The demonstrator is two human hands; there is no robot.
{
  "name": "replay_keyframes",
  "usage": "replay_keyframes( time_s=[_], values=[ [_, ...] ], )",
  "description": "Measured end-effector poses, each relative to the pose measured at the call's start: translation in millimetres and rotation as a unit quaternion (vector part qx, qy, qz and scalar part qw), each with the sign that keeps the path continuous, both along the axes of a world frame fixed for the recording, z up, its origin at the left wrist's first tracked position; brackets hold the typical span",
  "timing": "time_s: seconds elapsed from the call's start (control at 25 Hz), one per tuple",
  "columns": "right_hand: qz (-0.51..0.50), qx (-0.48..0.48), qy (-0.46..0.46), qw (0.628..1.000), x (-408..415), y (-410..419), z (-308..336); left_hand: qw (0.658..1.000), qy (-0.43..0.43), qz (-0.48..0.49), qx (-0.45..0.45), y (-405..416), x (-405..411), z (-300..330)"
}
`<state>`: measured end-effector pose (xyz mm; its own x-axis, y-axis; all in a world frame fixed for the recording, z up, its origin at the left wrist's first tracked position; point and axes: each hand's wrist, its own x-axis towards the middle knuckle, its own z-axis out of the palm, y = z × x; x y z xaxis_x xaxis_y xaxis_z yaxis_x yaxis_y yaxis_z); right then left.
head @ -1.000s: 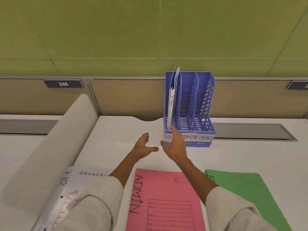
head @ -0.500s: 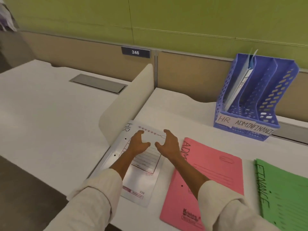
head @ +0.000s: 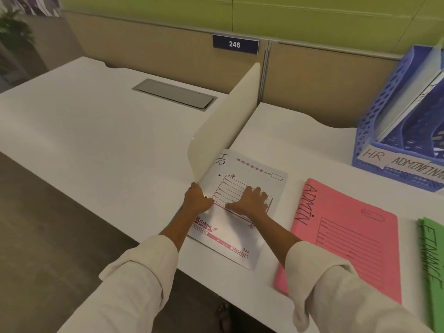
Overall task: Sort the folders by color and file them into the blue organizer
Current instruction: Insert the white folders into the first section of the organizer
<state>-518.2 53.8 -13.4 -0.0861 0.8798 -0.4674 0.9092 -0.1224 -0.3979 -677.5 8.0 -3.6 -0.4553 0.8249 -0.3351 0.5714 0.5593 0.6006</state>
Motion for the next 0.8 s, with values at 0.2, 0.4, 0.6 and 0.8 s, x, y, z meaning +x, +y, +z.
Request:
replay_keyframes(
  time_s=[0.2, 0.4, 0.6, 0.8],
  values=[
    [-0.029, -0.011, 0.019, 0.999, -5, -6, -3, 0.998, -0.062, 0.007, -0.018, 9, -24, 16],
    [-0.031, 0.005, 0.119, 0.992, 1, -11, 34, 0.861, -0.499, -0.077, -0.061, 6, -40, 45],
    [-0.084, -0.077, 0.293, 0.949, 35, -2, 88, 0.766, -0.604, -0.216, -0.032, 15, -18, 76],
    [-0.087, -0.051, 0.403, 0.910, 82, 11, 144, 0.787, -0.531, -0.314, 0.009, 46, 31, 135]
  ],
)
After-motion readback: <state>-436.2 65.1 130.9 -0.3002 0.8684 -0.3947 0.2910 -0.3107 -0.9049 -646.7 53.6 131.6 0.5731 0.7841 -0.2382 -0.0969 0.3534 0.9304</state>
